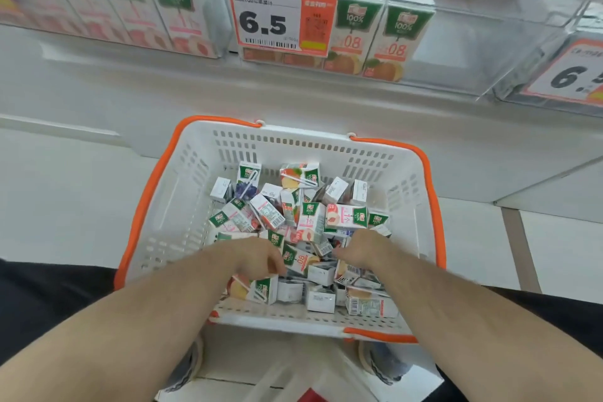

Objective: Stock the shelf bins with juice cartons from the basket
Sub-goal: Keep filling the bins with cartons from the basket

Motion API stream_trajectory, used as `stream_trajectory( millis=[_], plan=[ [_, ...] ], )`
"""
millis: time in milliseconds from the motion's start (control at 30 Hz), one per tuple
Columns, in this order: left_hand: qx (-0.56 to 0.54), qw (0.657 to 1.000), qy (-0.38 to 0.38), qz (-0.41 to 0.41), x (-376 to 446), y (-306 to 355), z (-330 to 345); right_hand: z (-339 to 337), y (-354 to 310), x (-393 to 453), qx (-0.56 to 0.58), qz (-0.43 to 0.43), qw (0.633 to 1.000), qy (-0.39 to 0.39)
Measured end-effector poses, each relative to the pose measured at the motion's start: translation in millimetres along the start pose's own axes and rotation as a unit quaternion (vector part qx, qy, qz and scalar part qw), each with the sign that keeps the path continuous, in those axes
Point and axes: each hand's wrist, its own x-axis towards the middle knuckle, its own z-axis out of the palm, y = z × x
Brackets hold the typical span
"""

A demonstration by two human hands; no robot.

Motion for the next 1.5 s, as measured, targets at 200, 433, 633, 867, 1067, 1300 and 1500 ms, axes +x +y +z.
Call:
stream_trajectory(
  millis=[200, 433, 633, 867, 1067, 1300, 1500],
  plan=[
    [0.078, 0.995, -0.058, 0.002, 7.9, -8.9, 7.4, 22.5, -0.7, 7.0, 0.092, 0.033, 0.995, 0.028],
    [-0.181, 0.975, 0.126, -0.004, 1.6, -20.5, -3.4, -9.3, 11.5, -7.8, 0.387, 0.01, 0.916, -0.1],
    [-0.578, 0.792, 0.183, 0.077, -22.5, 6.5, -31.2, -56.7, 11.0, -44.6, 0.56, -0.069, 0.81, -0.159],
    [-0.7, 0.67, 0.19, 0.161, -59.1, 56.6, -61.5, -116.6, -6.8, -115.6, 0.624, -0.161, 0.746, -0.171],
    [-0.699, 0.68, 0.173, 0.136, -98.2, 83.3, -105.2, -164.0, -17.9, -163.3, 0.511, -0.274, 0.805, -0.13],
    [-0.382, 0.835, 0.316, 0.239, -149.5, 112.2, -140.7, -217.2, -16.1, -182.9, 0.547, -0.388, 0.741, -0.041],
    [-0.198, 0.901, 0.237, 0.306, -147.7, 128.6, -137.2, -233.2, -25.9, -182.8, 0.528, -0.473, 0.703, -0.061]
  ],
)
